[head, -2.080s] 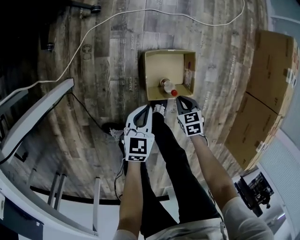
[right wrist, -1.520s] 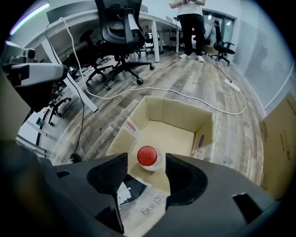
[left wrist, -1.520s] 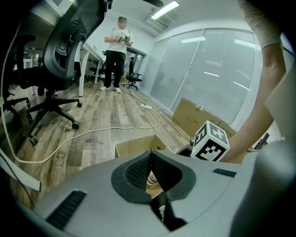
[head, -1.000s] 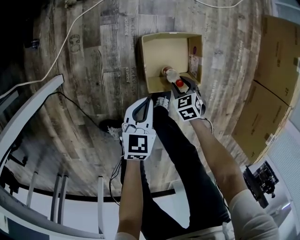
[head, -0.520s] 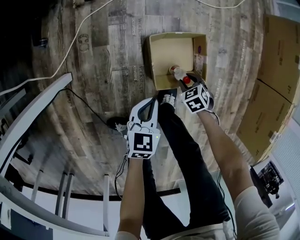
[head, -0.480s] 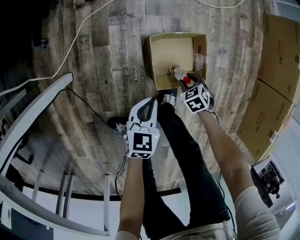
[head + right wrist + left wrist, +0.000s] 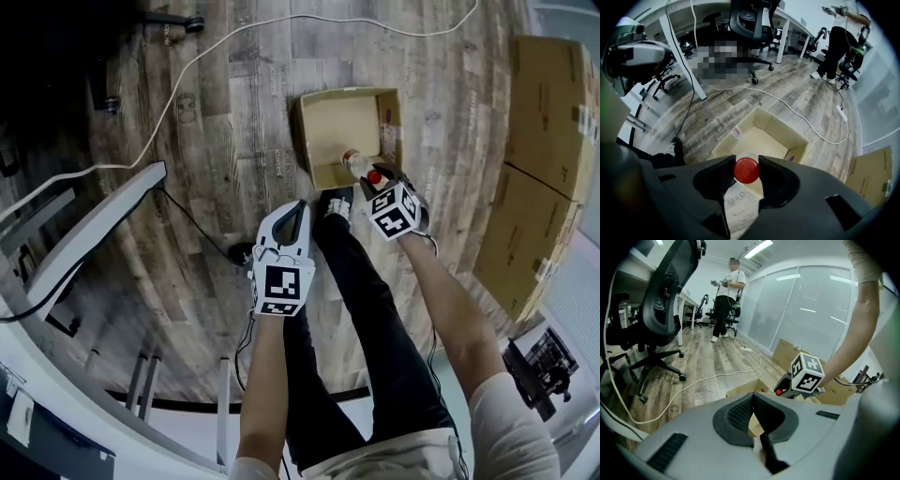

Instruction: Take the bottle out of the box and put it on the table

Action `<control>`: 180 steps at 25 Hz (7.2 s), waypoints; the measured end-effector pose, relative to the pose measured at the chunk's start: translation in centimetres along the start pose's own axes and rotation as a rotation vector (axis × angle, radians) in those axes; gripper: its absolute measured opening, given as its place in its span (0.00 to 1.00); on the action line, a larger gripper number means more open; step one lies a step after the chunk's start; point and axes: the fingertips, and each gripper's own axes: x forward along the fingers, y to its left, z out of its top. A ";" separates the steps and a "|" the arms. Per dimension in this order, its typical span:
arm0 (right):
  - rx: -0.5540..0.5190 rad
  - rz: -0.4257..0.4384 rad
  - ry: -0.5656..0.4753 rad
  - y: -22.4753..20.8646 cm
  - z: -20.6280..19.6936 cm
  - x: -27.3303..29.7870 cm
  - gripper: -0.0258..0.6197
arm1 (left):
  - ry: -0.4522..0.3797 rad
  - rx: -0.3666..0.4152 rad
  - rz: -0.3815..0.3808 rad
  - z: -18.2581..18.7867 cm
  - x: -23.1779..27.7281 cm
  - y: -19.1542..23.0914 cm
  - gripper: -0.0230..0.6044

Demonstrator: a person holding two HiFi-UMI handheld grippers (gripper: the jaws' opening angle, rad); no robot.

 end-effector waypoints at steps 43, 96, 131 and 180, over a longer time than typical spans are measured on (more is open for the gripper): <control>-0.904 0.280 -0.123 11.3 29.7 -55.0 0.32 | -0.270 -0.015 0.132 35.3 -34.6 -1.7 0.06; -2.056 0.452 -0.037 73.4 46.7 -62.3 0.32 | -0.542 -0.585 1.190 2.2 -87.9 3.8 0.06; -1.191 0.887 -0.568 65.7 47.6 -65.1 0.46 | -0.546 -0.598 1.328 8.0 -84.3 -0.4 0.06; -0.668 1.137 -0.809 43.2 27.5 -71.4 0.38 | -0.586 -0.601 1.534 20.1 -68.2 -16.4 0.06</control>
